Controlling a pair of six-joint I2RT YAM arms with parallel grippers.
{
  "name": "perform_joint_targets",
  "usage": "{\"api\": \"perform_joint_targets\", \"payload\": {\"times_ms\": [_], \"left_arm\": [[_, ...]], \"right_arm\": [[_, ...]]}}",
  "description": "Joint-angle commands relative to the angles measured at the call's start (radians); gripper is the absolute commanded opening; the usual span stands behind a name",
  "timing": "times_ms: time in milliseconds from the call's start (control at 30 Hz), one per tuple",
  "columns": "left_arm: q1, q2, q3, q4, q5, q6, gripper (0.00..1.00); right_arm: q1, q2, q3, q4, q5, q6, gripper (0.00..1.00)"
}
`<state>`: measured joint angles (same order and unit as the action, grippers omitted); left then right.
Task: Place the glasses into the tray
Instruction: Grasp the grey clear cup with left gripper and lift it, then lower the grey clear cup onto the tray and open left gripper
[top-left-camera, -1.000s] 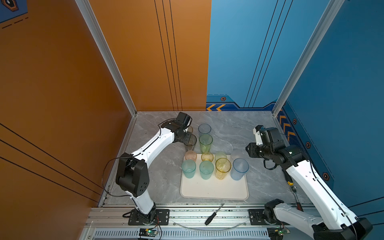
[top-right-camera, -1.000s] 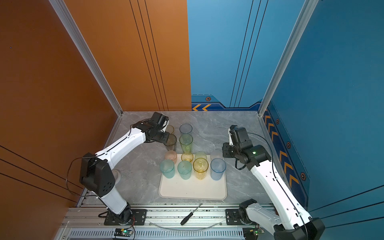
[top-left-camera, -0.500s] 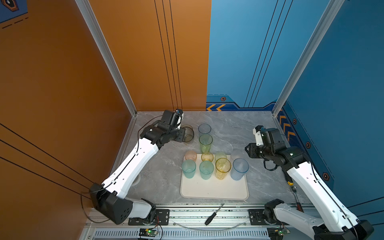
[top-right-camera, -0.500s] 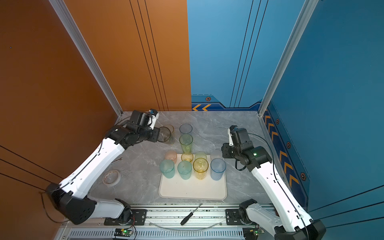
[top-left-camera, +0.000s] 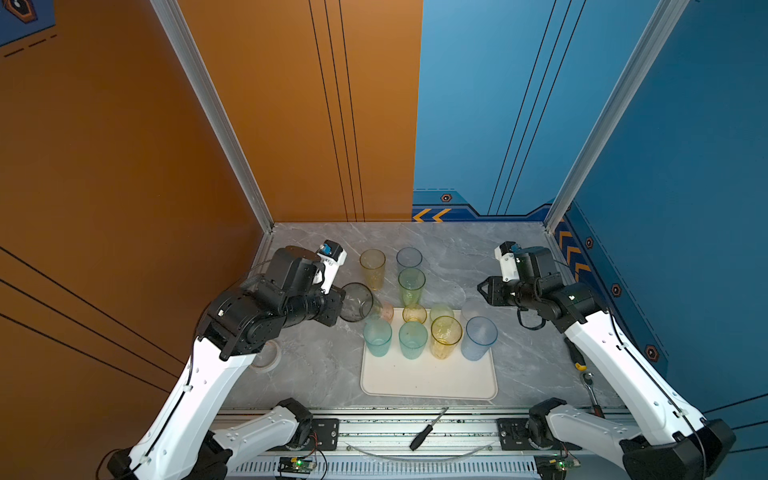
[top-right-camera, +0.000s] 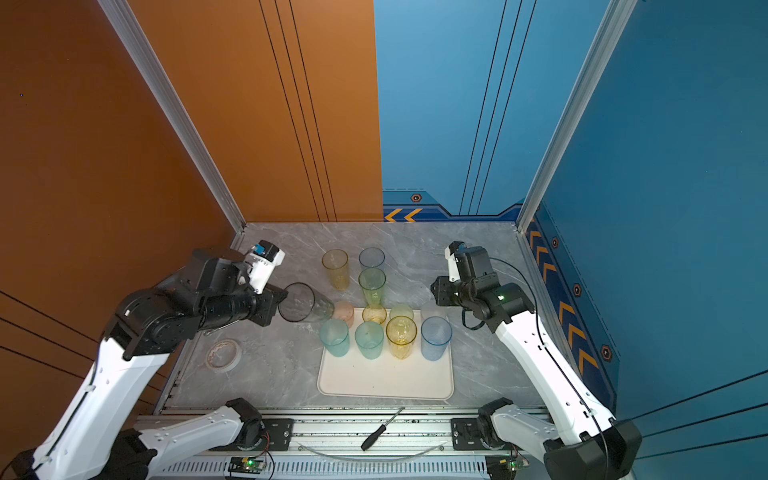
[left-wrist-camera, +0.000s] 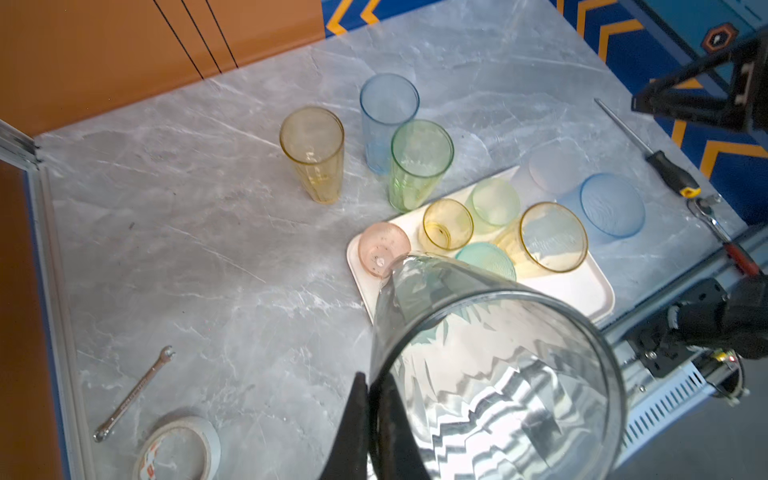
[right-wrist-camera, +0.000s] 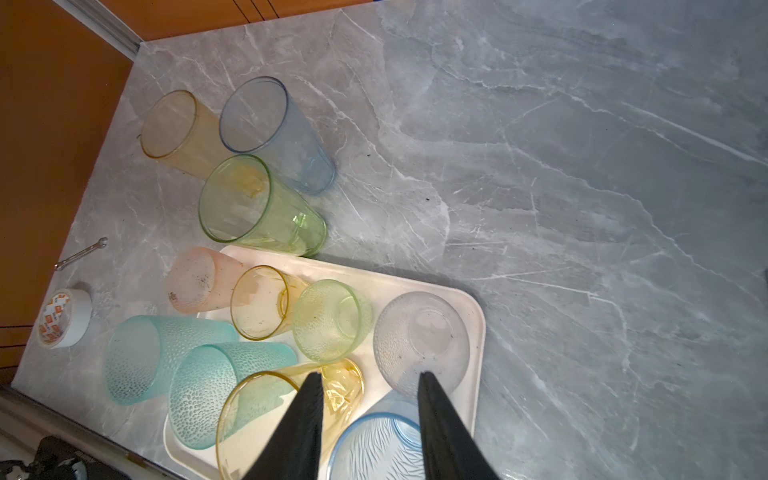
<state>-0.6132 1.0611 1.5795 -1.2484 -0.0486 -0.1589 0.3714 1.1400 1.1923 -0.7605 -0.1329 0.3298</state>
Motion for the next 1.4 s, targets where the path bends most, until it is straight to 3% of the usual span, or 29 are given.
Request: {"api": "perform_joint_targets", "payload": {"times_ms": [0, 200, 367, 767, 1367], "left_arm": [[-0.084, 0.025, -0.053, -0.071, 0.004, -0.085, 0.03], [-0.248, 0.107, -0.142, -0.068, -0.019, -0.191, 0.03], [-0.326, 0.159, -0.201, -0.061, -0.024, -0.261, 0.03], [-0.323, 0.16, -0.39, 0.094, -0.09, -0.31, 0.03], [-0.271, 0.13, -0.515, 0.168, -0.083, -0.309, 0.03]], "right_arm": [[0.012, 0.029, 0.07, 0.071, -0.032, 0.0, 0.37], [0.026, 0.091, 0.113, 0.106, -0.058, 0.002, 0.37], [0.04, 0.119, 0.123, 0.124, -0.072, 0.002, 0.37], [0.044, 0.139, 0.144, 0.126, -0.088, -0.006, 0.37], [0.05, 0.185, 0.156, 0.116, -0.083, -0.009, 0.37]]}}
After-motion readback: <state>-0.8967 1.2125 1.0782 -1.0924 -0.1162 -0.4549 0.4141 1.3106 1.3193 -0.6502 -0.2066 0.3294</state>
